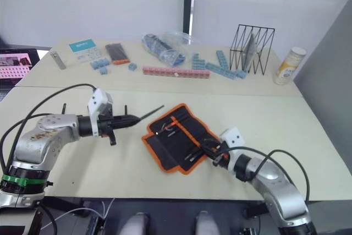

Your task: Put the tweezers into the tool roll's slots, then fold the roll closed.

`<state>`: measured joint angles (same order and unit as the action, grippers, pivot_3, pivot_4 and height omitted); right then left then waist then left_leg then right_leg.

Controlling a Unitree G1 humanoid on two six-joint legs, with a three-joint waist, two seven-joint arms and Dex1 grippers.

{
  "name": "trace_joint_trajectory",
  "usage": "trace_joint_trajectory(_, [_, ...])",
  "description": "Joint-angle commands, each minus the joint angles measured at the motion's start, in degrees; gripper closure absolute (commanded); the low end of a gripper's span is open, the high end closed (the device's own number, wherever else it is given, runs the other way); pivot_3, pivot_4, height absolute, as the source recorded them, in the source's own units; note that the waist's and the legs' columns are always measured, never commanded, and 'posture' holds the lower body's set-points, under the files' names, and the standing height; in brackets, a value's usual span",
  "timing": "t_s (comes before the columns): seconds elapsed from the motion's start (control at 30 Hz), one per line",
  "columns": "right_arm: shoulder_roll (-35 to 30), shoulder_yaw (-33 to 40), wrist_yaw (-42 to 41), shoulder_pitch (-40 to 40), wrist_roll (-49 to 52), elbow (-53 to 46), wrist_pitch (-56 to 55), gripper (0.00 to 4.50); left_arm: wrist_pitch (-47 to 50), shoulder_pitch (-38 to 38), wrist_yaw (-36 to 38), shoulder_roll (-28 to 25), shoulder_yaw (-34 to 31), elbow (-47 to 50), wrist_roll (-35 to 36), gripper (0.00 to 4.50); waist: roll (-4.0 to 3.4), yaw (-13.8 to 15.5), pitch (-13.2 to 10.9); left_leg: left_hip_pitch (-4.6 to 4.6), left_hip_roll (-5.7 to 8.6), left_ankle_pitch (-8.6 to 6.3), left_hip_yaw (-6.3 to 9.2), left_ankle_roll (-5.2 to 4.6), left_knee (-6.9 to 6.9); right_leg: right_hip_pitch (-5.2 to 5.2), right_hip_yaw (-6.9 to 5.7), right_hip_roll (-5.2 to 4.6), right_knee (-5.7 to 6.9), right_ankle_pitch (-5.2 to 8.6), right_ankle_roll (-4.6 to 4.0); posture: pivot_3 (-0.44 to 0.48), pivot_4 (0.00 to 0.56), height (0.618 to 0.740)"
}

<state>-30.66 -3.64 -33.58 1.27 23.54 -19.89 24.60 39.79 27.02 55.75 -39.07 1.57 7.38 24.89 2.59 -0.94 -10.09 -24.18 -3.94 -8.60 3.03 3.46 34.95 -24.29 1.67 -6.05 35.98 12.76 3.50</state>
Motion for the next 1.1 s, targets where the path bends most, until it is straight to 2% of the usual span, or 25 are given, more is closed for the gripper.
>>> trace_joint_trajectory(0.03, [1.9,-1.3,0.6,-0.4,-3.1,0.5,-3.6,4.48,4.9,0.6,-2.3,0.2,1.9,4.7,0.7,4.50,-0.01,0.1,0.0,-0.03,0.01,0.00,0.00,0.00,0.04,-0.01,0.02,0.00,-0.01,0.00,0.00,0.000,0.150,0.721])
trace_joint_trajectory(0.33, [7.2,-1.2,3.5,0.0,-6.3,4.0,-5.4,4.48,17.5,1.9,-9.1,1.4,6.6,11.3,0.6,4.50,-0.01,0.1,0.0,-0.02,0.00,0.00,-0.01,0.00,0.09,-0.01,0.26,0.17,-0.01,0.00,-0.01,0.000,0.150,0.721])
trace_joint_trajectory(0.67, [9.9,3.0,2.4,0.5,-1.1,-1.7,-5.9,4.48,17.4,3.7,-9.2,0.1,9.0,10.6,-0.4,4.50,-0.02,0.0,0.0,-0.02,-0.02,0.00,0.02,0.00,0.08,-0.01,0.70,0.48,-0.01,0.01,-0.01,0.000,0.150,0.721])
trace_joint_trajectory(0.93, [7.7,1.1,4.2,1.2,-6.2,4.7,-2.1,4.48,17.9,5.8,-9.6,0.4,9.9,9.9,-0.4,4.50,-0.02,0.3,0.0,-0.06,-0.02,0.00,0.03,0.00,0.12,-0.01,0.75,0.52,-0.03,0.01,-0.02,0.000,0.150,0.721])
trace_joint_trajectory(1.1, [7.8,0.0,5.5,0.8,-7.5,7.7,3.6,4.48,21.4,6.7,-10.6,0.3,12.2,11.2,-0.4,4.50,-0.03,0.0,0.0,-0.01,-0.03,0.00,0.04,0.00,0.10,0.04,0.78,0.57,-0.03,0.01,-0.01,0.000,0.150,0.721])
